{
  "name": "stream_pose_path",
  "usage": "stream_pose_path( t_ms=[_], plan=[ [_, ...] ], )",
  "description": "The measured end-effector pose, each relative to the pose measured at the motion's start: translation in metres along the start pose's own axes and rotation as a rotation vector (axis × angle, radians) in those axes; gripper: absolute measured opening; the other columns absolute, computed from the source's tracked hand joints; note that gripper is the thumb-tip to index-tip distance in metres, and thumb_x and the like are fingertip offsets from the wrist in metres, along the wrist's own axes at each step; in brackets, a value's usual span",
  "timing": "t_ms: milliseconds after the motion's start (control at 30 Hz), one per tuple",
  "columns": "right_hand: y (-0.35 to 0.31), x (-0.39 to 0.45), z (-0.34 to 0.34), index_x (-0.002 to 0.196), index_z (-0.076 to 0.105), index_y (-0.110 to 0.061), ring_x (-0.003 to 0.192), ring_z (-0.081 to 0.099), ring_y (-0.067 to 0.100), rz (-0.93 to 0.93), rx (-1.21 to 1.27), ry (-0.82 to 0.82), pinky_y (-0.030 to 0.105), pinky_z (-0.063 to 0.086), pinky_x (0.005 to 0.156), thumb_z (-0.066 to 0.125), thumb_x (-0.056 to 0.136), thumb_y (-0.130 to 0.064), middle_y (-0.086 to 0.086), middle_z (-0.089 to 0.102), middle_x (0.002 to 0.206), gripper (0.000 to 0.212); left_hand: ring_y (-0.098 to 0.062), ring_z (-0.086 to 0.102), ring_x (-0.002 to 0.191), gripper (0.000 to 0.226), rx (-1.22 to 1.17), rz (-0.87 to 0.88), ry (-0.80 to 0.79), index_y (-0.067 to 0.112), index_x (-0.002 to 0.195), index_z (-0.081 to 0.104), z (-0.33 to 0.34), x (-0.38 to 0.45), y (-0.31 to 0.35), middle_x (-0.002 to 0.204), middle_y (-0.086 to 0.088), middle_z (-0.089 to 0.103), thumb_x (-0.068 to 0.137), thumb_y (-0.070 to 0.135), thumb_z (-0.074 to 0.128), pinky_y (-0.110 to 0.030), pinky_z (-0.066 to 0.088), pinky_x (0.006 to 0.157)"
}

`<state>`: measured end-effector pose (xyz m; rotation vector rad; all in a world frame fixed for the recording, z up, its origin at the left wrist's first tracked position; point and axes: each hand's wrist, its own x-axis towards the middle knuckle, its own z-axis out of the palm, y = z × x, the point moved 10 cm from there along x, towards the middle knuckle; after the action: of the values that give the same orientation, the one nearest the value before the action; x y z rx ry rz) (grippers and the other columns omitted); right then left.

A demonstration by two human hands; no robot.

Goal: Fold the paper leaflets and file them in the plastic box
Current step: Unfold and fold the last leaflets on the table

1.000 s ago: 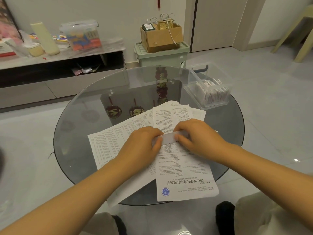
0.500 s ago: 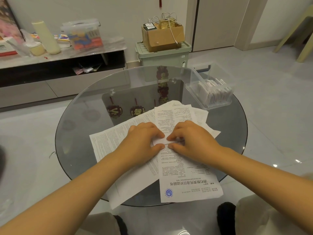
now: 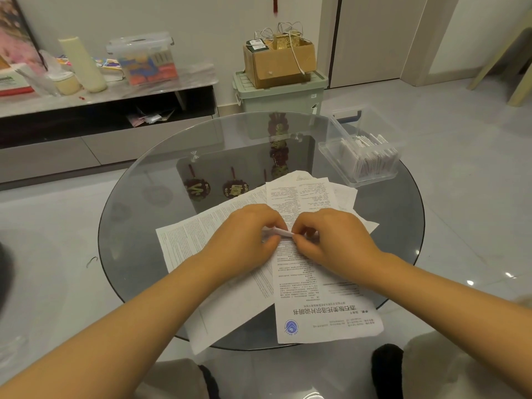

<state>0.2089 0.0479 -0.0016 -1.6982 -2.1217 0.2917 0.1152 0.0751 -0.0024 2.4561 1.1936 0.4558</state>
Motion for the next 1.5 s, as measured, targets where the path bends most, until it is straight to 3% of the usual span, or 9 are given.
stream_pose_path(
  t_ms=[133,300,433,600,767,867,1033,1200,1500],
  plan=[
    [0.012,-0.005,0.000,0.087,0.060,-0.024,0.081,0.059,0.006,0.046,0.194,-0.043,0.023,0.048,0.071,0.061,0.084,-0.023,-0.014,0.065,0.083,0.004,0.006,0.053,0.085,0.009,-0.204,-0.054,-0.050,0.032,0.086,0.060,0.006,0.000,0.002,0.086,0.022,0.060,0.088,0.023,0.063,-0.007,0.037,0.071],
    [0.017,-0.007,0.000,0.085,0.060,-0.018,0.079,0.059,0.003,0.090,0.344,-0.020,0.018,0.047,0.068,0.064,0.085,-0.034,-0.012,0.064,0.081,0.016,-0.011,0.055,0.095,0.007,-0.162,-0.054,-0.112,0.029,0.094,0.058,0.023,0.007,0.004,0.094,0.014,0.063,0.091,0.035,0.057,-0.030,0.042,0.087],
    [0.031,-0.005,-0.003,0.093,0.056,-0.019,0.078,0.060,0.003,0.185,0.402,0.040,0.014,0.047,0.067,0.065,0.085,-0.021,-0.012,0.063,0.086,0.012,-0.013,0.053,0.097,0.019,-0.167,-0.097,-0.139,0.037,0.098,0.048,0.030,0.012,0.002,0.094,0.015,0.060,0.087,0.035,0.063,-0.036,0.044,0.090],
    [0.033,-0.003,0.001,0.106,0.052,-0.025,0.079,0.048,0.000,0.176,0.271,-0.006,0.009,0.036,0.068,0.068,0.083,-0.014,-0.010,0.049,0.100,0.030,-0.005,0.050,0.086,0.041,-0.168,-0.147,-0.121,0.034,0.114,0.043,0.033,0.018,0.002,0.096,0.015,0.049,0.083,0.029,0.070,-0.026,0.043,0.086],
    [0.032,0.000,-0.005,0.107,0.059,-0.024,0.112,0.035,0.011,0.116,0.091,-0.014,0.020,0.028,0.091,0.073,0.079,-0.025,-0.010,0.046,0.114,0.031,-0.006,0.051,0.087,0.021,-0.093,-0.068,-0.094,0.033,0.089,0.055,0.025,0.020,0.008,0.095,0.014,0.048,0.080,0.027,0.073,-0.021,0.043,0.080],
    [0.033,-0.001,-0.011,0.106,0.058,-0.023,0.109,0.034,0.009,0.112,0.103,0.027,0.019,0.028,0.086,0.074,0.077,-0.025,-0.010,0.048,0.112,0.033,-0.006,0.052,0.090,0.009,-0.036,-0.013,-0.140,0.031,0.086,0.064,0.028,0.020,0.012,0.089,0.018,0.050,0.081,0.031,0.072,-0.023,0.042,0.086],
    [0.026,-0.001,-0.002,0.108,0.067,-0.025,0.108,0.041,0.011,0.030,-0.037,-0.077,0.021,0.031,0.095,0.060,0.089,-0.032,-0.009,0.060,0.109,0.021,-0.007,0.052,0.095,0.028,0.062,0.055,-0.170,0.028,0.107,0.065,0.027,0.022,0.017,0.098,0.016,0.055,0.082,0.041,0.067,-0.027,0.040,0.094],
    [0.026,0.000,-0.001,0.119,0.061,-0.031,0.110,0.041,0.010,-0.033,-0.113,-0.186,0.023,0.029,0.096,0.058,0.089,-0.038,-0.012,0.059,0.114,0.031,-0.008,0.054,0.094,0.032,0.206,0.187,-0.185,0.027,0.115,0.066,0.026,0.022,0.026,0.104,0.011,0.060,0.090,0.044,0.055,-0.028,0.045,0.086],
    [0.037,0.014,-0.033,0.099,0.069,-0.026,0.090,0.050,0.009,0.057,0.034,0.038,0.026,0.041,0.077,0.058,0.090,-0.028,-0.007,0.064,0.092,0.014,0.001,0.055,0.080,0.005,-0.128,-0.015,0.032,0.028,0.090,0.062,0.001,0.033,0.020,0.089,0.016,0.062,0.090,0.032,0.058,-0.014,0.045,0.072]
  ],
)
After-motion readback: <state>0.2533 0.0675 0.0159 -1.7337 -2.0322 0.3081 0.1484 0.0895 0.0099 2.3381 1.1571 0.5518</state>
